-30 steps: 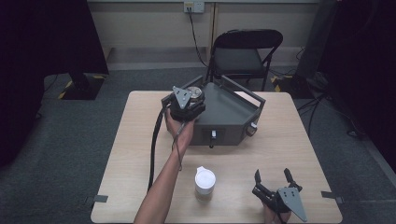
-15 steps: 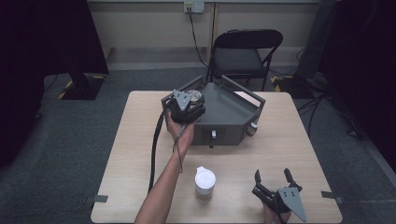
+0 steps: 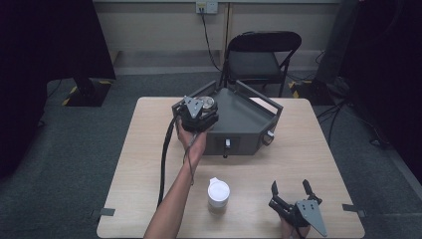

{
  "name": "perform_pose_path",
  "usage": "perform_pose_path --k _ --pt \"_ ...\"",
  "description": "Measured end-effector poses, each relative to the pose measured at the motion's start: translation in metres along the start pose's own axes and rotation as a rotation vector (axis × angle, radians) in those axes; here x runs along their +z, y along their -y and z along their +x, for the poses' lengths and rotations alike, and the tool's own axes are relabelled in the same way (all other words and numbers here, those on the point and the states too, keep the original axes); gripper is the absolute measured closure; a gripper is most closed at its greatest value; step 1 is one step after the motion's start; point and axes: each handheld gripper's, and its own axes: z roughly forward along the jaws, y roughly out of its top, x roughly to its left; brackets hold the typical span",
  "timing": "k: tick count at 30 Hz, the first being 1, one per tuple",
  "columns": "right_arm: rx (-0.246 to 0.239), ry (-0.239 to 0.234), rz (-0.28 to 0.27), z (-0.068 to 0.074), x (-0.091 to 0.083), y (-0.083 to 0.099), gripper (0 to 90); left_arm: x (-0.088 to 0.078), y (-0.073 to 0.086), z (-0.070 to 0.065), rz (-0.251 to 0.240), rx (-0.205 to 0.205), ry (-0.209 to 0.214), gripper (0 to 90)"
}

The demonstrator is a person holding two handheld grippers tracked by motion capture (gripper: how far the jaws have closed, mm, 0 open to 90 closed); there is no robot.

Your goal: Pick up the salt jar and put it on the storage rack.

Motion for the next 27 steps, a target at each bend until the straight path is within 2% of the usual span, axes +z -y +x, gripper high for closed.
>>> perform_pose_path --k 6,9,11,15,27 --pt "0.000 0.000 0.000 0.0000 0.0000 0.0000 1.1 0.0005 0.0000 0.0022 0.003 -0.012 0.006 31.2" --pt "-0.002 0.000 -0.001 -0.0001 0.0001 0.0002 1.1 -0.0012 0.0047 -0.0035 -0.030 0.007 -0.037 14.4" --pt "0.000 0.000 0.000 0.0000 0.0000 0.0000 1.1 -0.0036 0.0074 -0.0067 -0.059 0.014 -0.066 8.2" --pt "-0.001 0.000 0.000 0.0000 0.0001 0.0000 1.1 -0.0054 0.0040 -0.0052 -0.058 -0.006 -0.072 0.4" --pt "0.000 0.002 0.000 0.0003 0.0000 0.0000 1.1 -0.0063 0.0051 -0.0047 -0.053 0.011 -0.064 0.0"
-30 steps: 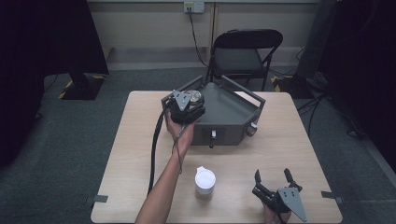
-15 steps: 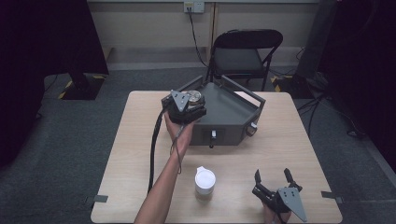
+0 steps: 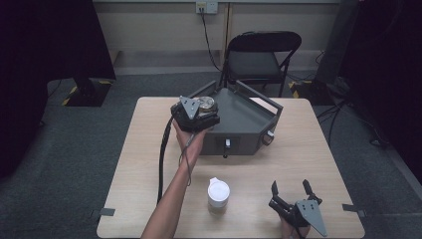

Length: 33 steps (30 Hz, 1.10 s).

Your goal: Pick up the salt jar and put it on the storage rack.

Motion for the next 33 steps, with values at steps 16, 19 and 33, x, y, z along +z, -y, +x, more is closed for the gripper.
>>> perform_pose_path --k 16,19,33 --pt "0.000 0.002 0.000 0.000 0.000 0.000 1.1 -0.024 0.002 0.009 -0.035 0.029 0.048 0.0" --pt "0.000 0.003 0.000 0.001 0.000 0.000 1.1 -0.031 0.004 0.009 -0.048 0.037 0.051 0.0" --pt "0.000 0.004 0.000 0.001 0.000 0.000 1.1 -0.064 0.019 0.008 -0.098 0.020 0.050 0.0"
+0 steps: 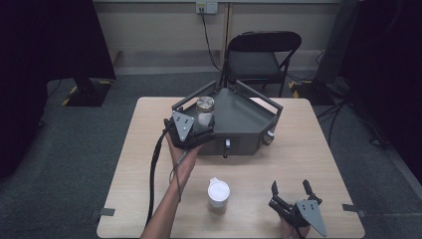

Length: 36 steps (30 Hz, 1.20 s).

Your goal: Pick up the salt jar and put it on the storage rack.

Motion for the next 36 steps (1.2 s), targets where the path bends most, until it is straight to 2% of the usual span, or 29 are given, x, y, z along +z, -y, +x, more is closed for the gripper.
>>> perform_pose_path --k 7,11,14,17,20,22,26,28,36 --pt "0.001 0.002 0.000 0.000 0.000 0.000 1.1 -0.013 0.001 0.003 -0.013 -0.032 -0.003 0.0" --pt "0.001 0.003 0.001 0.001 0.000 0.000 1.1 -0.023 0.004 0.002 -0.026 -0.034 -0.014 0.0" --pt "0.000 0.003 0.001 0.001 0.000 0.000 1.1 -0.032 0.008 -0.004 -0.037 -0.012 -0.034 0.0" --pt "0.000 0.004 0.000 0.001 0.000 0.000 1.1 -0.040 0.010 -0.005 -0.043 -0.006 -0.031 0.0" --pt "0.000 0.005 0.000 0.001 0.000 0.000 1.1 -0.049 0.013 -0.005 -0.059 -0.024 -0.021 0.0" --pt "0.000 0.005 0.000 0.001 0.000 0.000 1.1 -0.054 0.015 -0.007 -0.066 -0.023 -0.025 0.0" --pt "0.001 0.007 0.000 0.001 0.000 0.000 1.1 -0.061 0.020 -0.008 -0.065 -0.045 -0.022 0.0" --pt "0.001 0.007 0.000 0.001 0.000 0.000 1.1 -0.064 0.024 -0.012 -0.070 -0.028 -0.037 0.0" --pt "0.000 0.007 0.000 0.001 0.000 0.000 1.1 -0.077 0.037 -0.011 -0.062 -0.041 -0.046 0.1"
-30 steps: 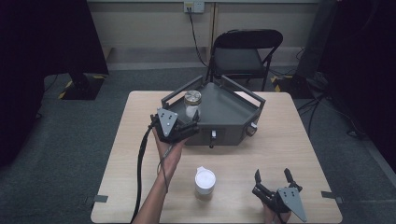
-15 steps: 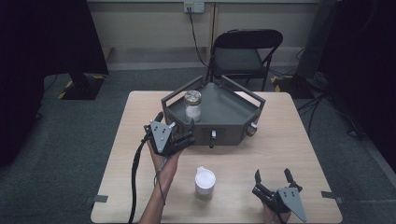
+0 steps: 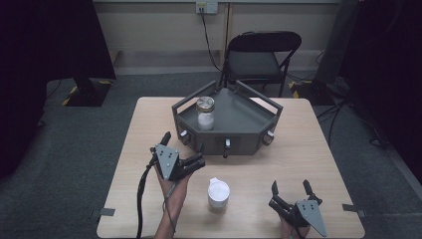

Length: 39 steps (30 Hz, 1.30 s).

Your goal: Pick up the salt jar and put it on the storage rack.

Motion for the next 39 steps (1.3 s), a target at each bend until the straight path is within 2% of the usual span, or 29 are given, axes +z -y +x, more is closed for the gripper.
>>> perform_pose_path --k 5,12,19,28,36,39 --pt "0.000 0.000 0.000 0.000 0.000 0.000 1.1 -0.009 0.010 -0.001 0.005 0.008 -0.015 0.0" --pt "0.000 0.000 0.000 0.000 0.000 0.000 1.1 -0.024 0.024 -0.010 -0.034 0.051 -0.049 0.1" --pt "0.000 0.000 0.000 0.000 0.000 0.000 1.1 -0.036 0.031 -0.010 -0.037 0.027 -0.049 0.1" --pt "0.000 0.000 0.000 0.000 0.000 0.000 1.0 -0.047 0.057 -0.007 -0.037 0.007 -0.074 0.1" --pt "-0.001 0.000 0.000 0.000 0.000 0.000 1.1 -0.050 0.080 -0.005 -0.002 -0.018 -0.100 0.0" --pt "-0.001 0.000 0.000 0.000 0.000 0.000 1.0 -0.052 0.084 -0.004 0.002 -0.004 -0.105 0.0"
